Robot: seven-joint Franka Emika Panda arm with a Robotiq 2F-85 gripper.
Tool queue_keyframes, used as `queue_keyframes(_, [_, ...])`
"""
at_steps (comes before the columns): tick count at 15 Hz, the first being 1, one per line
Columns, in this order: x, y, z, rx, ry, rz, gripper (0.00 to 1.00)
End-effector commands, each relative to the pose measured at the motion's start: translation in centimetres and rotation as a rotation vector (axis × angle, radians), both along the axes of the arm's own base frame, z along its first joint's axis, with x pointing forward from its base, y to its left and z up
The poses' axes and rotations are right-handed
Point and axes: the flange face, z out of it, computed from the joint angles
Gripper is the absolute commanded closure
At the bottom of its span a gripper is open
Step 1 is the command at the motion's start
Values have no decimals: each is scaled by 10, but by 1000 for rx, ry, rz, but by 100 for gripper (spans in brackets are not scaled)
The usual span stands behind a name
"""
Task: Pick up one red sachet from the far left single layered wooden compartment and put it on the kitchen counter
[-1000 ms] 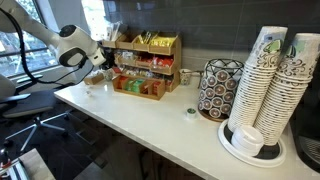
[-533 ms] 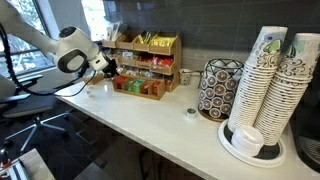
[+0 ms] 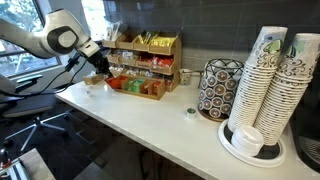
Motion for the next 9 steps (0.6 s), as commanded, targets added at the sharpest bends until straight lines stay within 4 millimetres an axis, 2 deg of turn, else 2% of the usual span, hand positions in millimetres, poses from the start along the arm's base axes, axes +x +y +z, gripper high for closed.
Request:
queue_keyframes(1, [5, 31, -3, -81, 133, 55, 100])
queue_keyframes(3, [9, 42, -13, -119, 212, 66, 100])
queue_keyframes(9, [34, 53, -56, -240, 345, 45, 100])
